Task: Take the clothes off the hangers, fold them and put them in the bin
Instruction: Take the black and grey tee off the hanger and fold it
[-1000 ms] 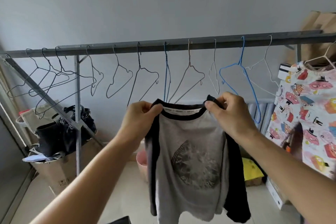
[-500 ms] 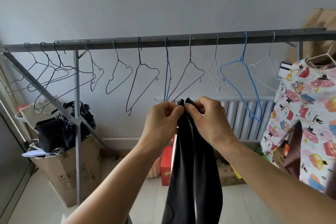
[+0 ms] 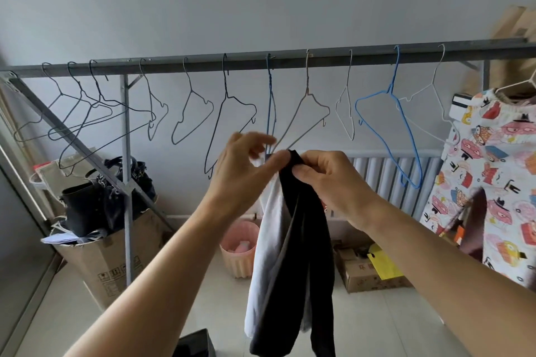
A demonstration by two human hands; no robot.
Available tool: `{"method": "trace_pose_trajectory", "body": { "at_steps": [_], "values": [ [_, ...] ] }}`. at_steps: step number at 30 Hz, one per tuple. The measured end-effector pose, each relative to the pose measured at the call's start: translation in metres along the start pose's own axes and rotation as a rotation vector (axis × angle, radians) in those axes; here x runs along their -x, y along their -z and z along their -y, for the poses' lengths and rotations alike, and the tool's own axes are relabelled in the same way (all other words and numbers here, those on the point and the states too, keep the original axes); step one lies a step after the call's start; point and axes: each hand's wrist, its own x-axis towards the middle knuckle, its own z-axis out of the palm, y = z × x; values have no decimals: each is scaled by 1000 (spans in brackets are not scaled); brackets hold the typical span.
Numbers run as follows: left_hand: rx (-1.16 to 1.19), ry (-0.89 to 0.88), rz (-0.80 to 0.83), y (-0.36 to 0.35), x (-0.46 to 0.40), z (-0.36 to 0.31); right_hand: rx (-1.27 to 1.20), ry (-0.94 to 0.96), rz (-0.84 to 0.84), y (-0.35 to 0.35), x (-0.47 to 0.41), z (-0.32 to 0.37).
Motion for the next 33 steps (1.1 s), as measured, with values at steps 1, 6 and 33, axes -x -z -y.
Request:
{"method": "trace_pose_trajectory", "body": {
  "at_steps": [1,6,33],
  "values": [
    [-112,-73,82,3,-5,4,-29,7,28,1,0,1],
    [-106,-20,408,3,-30,4,-107,24,33,9,-4,6],
    [-328,-196,315,42,-94,-47,109,208,-448,-23,23,-81]
  ]
}}
